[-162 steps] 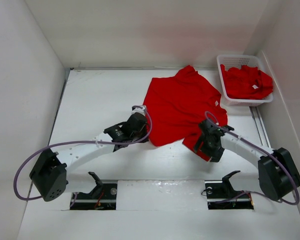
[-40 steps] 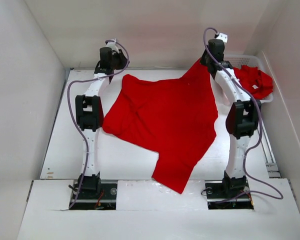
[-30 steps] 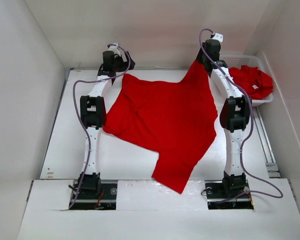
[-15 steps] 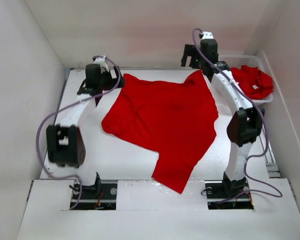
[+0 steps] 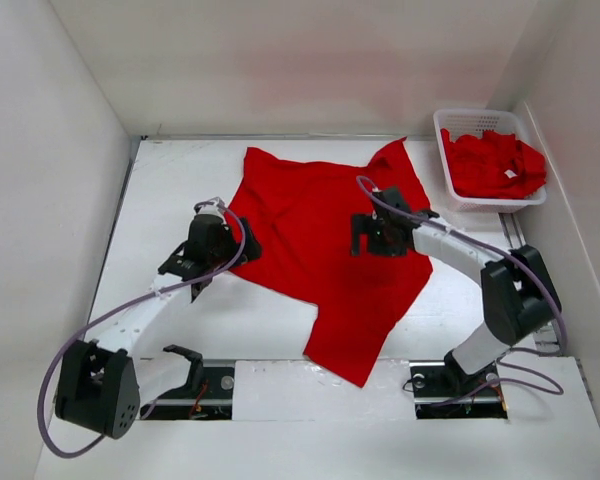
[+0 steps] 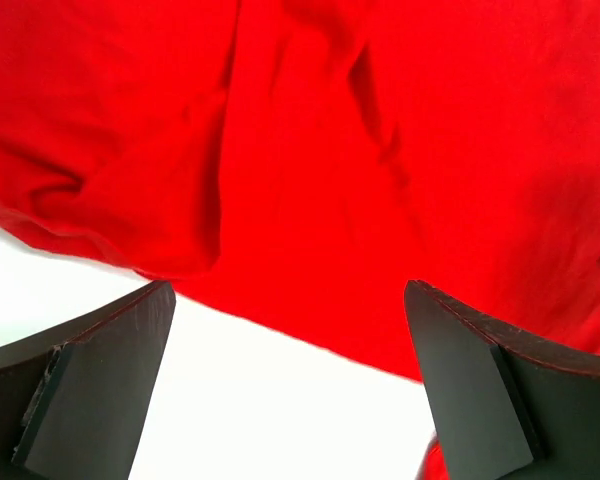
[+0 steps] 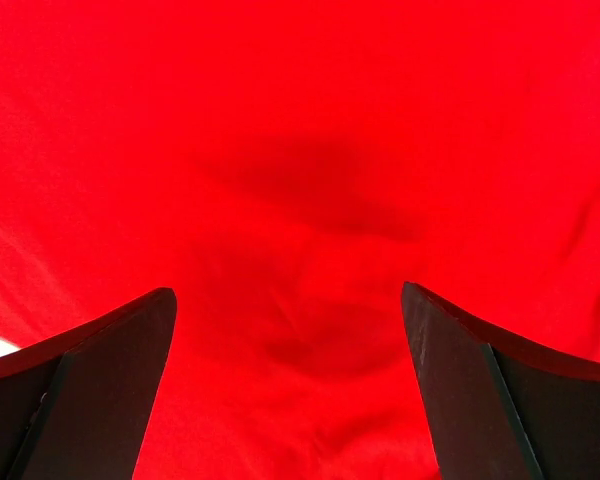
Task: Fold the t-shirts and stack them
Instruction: Flatten out the tshirt
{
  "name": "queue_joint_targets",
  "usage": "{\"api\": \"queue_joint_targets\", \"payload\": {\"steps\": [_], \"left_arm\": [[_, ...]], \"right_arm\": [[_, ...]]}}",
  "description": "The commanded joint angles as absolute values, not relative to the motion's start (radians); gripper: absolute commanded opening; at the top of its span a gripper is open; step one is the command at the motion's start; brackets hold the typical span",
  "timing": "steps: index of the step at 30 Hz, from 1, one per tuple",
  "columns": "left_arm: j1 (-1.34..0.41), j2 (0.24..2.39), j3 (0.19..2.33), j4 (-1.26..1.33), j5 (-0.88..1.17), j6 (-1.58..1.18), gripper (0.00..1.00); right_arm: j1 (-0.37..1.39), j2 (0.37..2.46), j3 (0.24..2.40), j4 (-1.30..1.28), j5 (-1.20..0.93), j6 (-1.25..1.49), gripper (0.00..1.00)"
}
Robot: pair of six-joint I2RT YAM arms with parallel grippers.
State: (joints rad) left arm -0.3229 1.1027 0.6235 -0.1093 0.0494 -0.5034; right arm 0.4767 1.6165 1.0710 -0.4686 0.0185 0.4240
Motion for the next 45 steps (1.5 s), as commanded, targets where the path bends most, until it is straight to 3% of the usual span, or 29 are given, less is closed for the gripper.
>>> {"api": "queue_joint_targets", "payload": {"steps": [1,8,12,23,29,34,35,38,39,45], "left_arm": [[-0.321,1.054,0.627,-0.083,-0.027,-0.595,1.0],[-0.33,1.112,0.627,-0.163,-0.093,-0.647,0.98],[-0.351,1.144,0.658,-0.222,-0.195,-0.658,0.89],[-0.351,1.25,0.692,-0.233,-0.215,-0.656,0.62],[-0.351,1.292,0.725,-0.222,-0.239,-0.657,0.57],[-0.351,1.363,0.746,-0.201,-0.261,-0.647,0.42],[-0.351,1.373,0.756,-0.201,-0.261,-0.638,0.32],[-0.351,1.391,0.776,-0.21,-0.284,-0.649,0.16],[-0.351,1.391,0.776,-0.21,-0.294,-0.649,0.04],[-0.351,1.379,0.776,-0.199,-0.331,-0.649,0.0]], "right_arm": [[0.517,1.476,1.037,-0.452,0.038,0.472,1.0],[0.517,1.422,0.973,-0.474,0.058,0.502,1.0],[0.508,1.422,0.953,-0.474,0.049,0.492,1.0],[0.479,1.431,0.925,-0.485,0.067,0.492,1.0],[0.469,1.431,0.888,-0.476,0.067,0.492,1.0],[0.459,1.411,0.856,-0.476,0.067,0.492,1.0],[0.448,1.411,0.845,-0.476,0.067,0.502,1.0],[0.448,1.411,0.836,-0.476,0.067,0.502,1.0],[0.448,1.411,0.836,-0.476,0.067,0.502,1.0],[0.439,1.411,0.827,-0.476,0.067,0.502,1.0]]}}
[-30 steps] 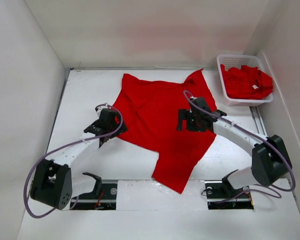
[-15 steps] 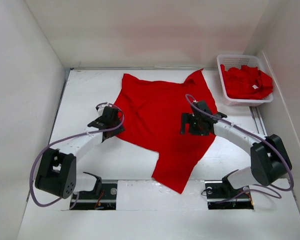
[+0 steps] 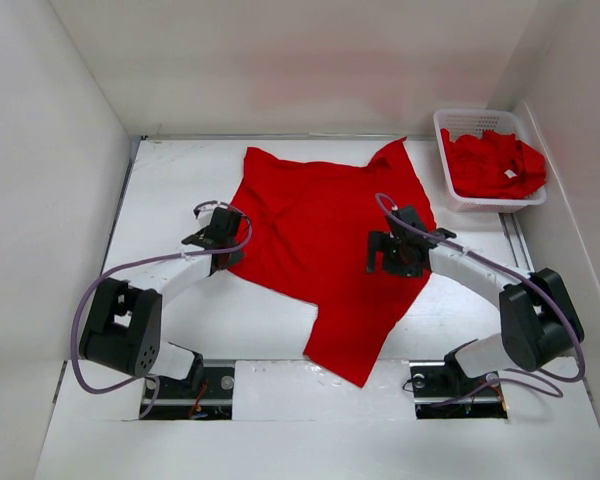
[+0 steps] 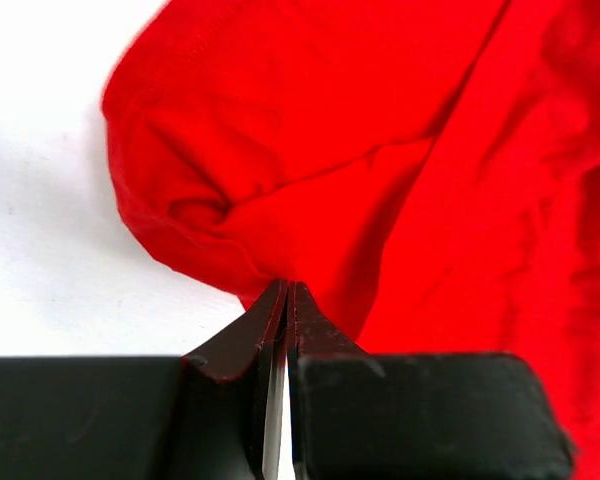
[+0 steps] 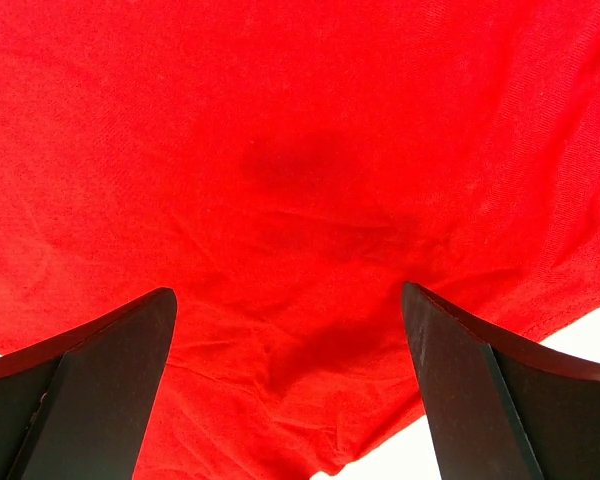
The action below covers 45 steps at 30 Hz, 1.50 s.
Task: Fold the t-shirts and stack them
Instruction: Flatten out the tshirt
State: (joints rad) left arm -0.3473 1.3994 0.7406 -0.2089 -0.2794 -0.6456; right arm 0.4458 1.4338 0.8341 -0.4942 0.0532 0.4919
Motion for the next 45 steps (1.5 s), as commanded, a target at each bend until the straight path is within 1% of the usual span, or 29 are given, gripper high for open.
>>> {"api": "queue_joint_targets", "payload": {"steps": [1,10,13,17,21,27,30,34,36,37,38,39,45], "left_arm": [[-0.351,1.379,0.776,-0.199,-0.343,-0.664,0.0],[-0.33,1.356,0.788,-0.219,-0.42,-0.695,0.0],[-0.318,1.4,0.824,-0.219,-0.446,-0.695,0.0],[-0.295,1.451,0.89,-0.244,-0.532,-0.706,0.0],[-0.247,1.512,0.954,-0.301,-0.541,-0.756,0.0],[-0.183,1.575,0.973,-0.256,-0.542,-0.746,0.0],[-0.167,1.623,1.027,-0.256,-0.528,-0.723,0.0],[-0.157,1.722,1.13,-0.386,-0.563,-0.747,0.0],[-0.126,1.723,1.131,-0.402,-0.535,-0.762,0.35],[-0.117,1.723,1.118,-0.375,-0.507,-0.752,0.68],[-0.107,1.691,1.109,-0.364,-0.494,-0.752,0.93],[-0.094,1.672,1.1,-0.354,-0.482,-0.74,1.0],[-0.081,1.505,1.045,-0.345,-0.445,-0.729,1.0]], "right_arm": [[0.43,1.411,0.827,-0.476,0.067,0.502,1.0],[0.4,1.439,0.818,-0.495,0.077,0.502,1.0],[0.382,1.463,0.818,-0.506,0.077,0.502,1.0],[0.345,1.497,0.808,-0.528,0.067,0.502,1.0],[0.321,1.497,0.799,-0.528,0.048,0.502,1.0],[0.301,1.497,0.799,-0.528,0.038,0.502,1.0],[0.301,1.497,0.799,-0.528,0.038,0.502,1.0],[0.301,1.497,0.799,-0.537,0.038,0.502,1.0],[0.301,1.497,0.808,-0.546,0.038,0.502,1.0],[0.301,1.497,0.808,-0.546,0.047,0.502,1.0],[0.301,1.497,0.808,-0.546,0.048,0.502,1.0],[0.29,1.488,0.808,-0.546,0.048,0.502,1.0],[0.197,1.488,0.856,-0.577,0.048,0.503,1.0]]}}
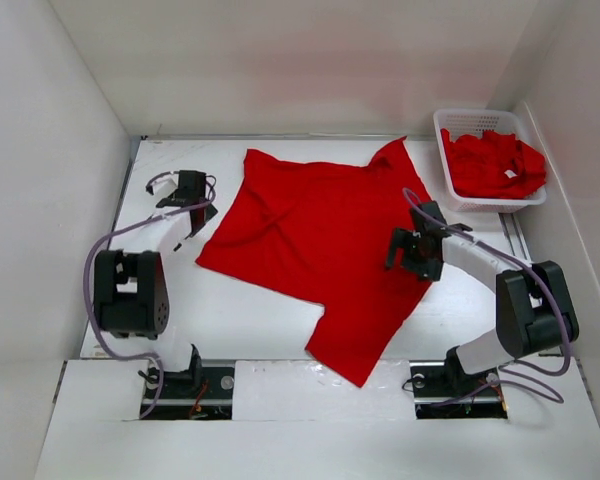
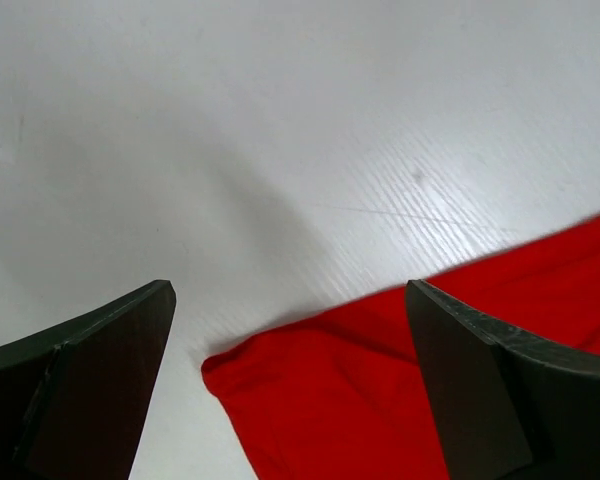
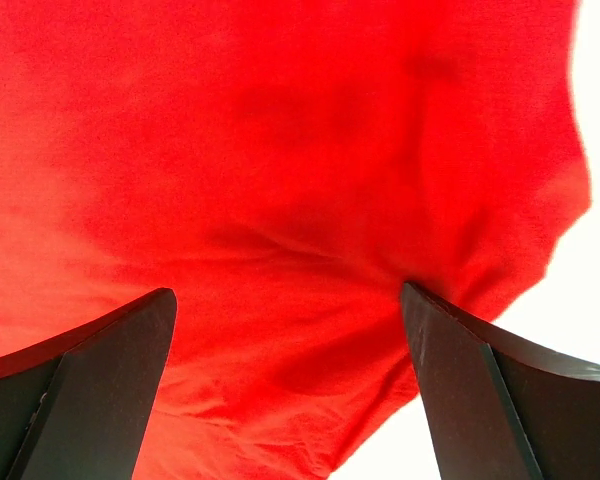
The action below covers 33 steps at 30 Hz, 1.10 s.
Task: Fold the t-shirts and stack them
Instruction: Flatten out the tshirt
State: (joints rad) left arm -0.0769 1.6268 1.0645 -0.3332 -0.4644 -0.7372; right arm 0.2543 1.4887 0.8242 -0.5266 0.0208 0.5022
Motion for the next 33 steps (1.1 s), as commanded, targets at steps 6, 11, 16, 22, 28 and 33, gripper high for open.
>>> {"api": "queue_joint_targets", "payload": {"steps": [6,11,16,22,28,33], "left_arm": [[-0.081,1.416,0.931,-0.296,-0.333,-0.729,1.0],[-0.121,1.336,0.855,-0.282,-0.31,-0.75,1.0],[-0.121,1.243,0.76,-0.301,-0.31,-0.805,1.0],[-0.121,1.164,0.69,-0.279,-0.273,-0.818,1.0],[-0.121,1.189,0.686,-0.267,-0.252,-0.818,1.0],[-0.121,1.189,0.686,-0.258,-0.242,-0.808,1.0]], "right_arm": [[0.058,1.52,0.916,-0.574,-0.011,0.471,1.0],[-0.003,1.568,0.988,-0.574,-0.011,0.426,1.0],[-0.003,1.582,1.02,-0.574,0.014,0.414,1.0],[-0.038,1.658,1.084,-0.551,0.044,0.414,1.0],[-0.038,1.75,1.16,-0.549,0.077,0.423,1.0],[-0.028,1.824,1.204,-0.549,0.077,0.423,0.57]]}}
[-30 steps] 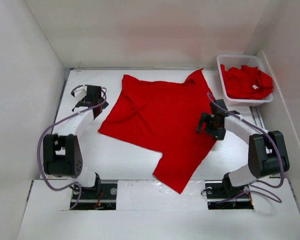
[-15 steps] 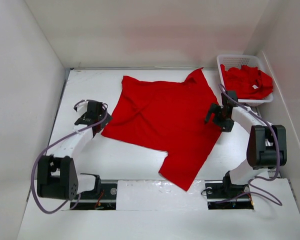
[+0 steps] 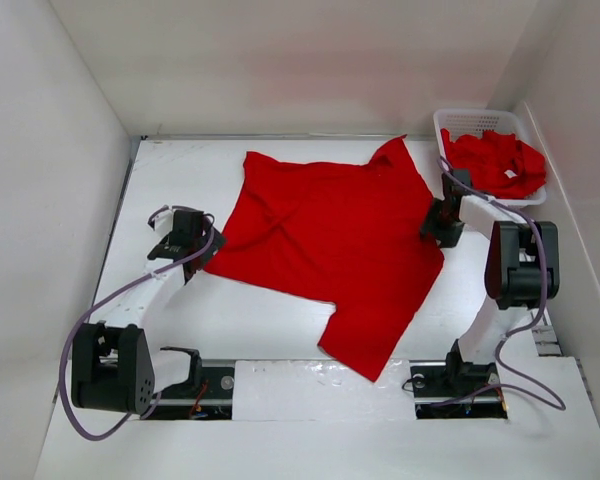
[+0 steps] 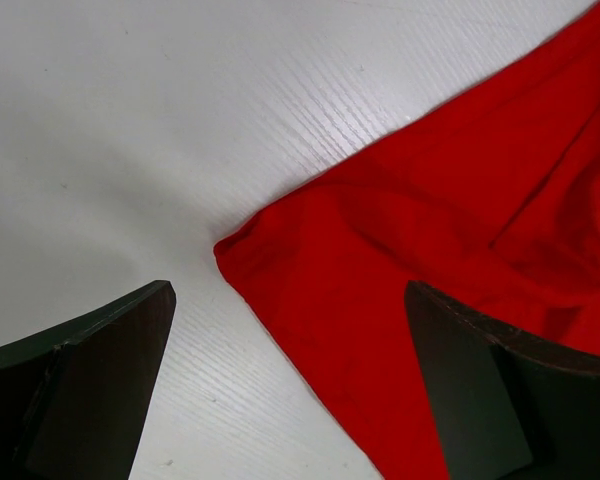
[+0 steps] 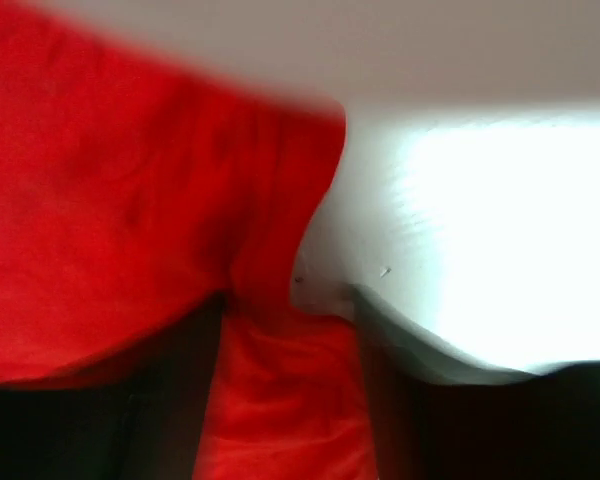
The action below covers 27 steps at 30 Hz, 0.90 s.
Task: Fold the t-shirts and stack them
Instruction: Flatten out the tshirt
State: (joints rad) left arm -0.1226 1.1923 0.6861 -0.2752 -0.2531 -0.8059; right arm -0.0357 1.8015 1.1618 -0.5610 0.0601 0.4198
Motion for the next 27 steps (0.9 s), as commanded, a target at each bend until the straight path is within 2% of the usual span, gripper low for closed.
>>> {"api": "queue_joint_targets", "payload": {"steps": [1,3,7,8,10,24,27], "left_arm": [[-0.121,1.18,0.686,-0.258,-0.242,-0.808,1.0],[-0.121,1.18,0.676,-0.258,-0.242,-0.808,1.0],[-0.121,1.18,0.676,-0.249,-0.233,-0.808,1.0],[-0.121,1.18,0.676,-0.249,-0.233,-0.808,1.0],[-0.121,1.18,0.676,-0.249,-0.223,-0.808,1.0],[-0.121,1.247,0.676,-0.209,-0.126,-0.753,1.0],[-0.121,1.247,0.654,-0.19,-0.114,-0.744,1.0]], "right_arm": [[-0.017,1.824,1.204,-0.549,0.093,0.432,0.44],[0.009,1.848,1.244,-0.581,0.172,0.446,0.38],[0.023,1.928,1.321,-0.61,0.229,0.446,0.2],[0.023,1.943,1.339,-0.611,0.229,0.446,0.13],[0.023,1.971,1.397,-0.62,0.25,0.446,0.09],[0.064,2.224,1.935,-0.691,0.311,0.232,0.1],[0.064,2.237,1.977,-0.716,0.288,0.223,0.13]]}}
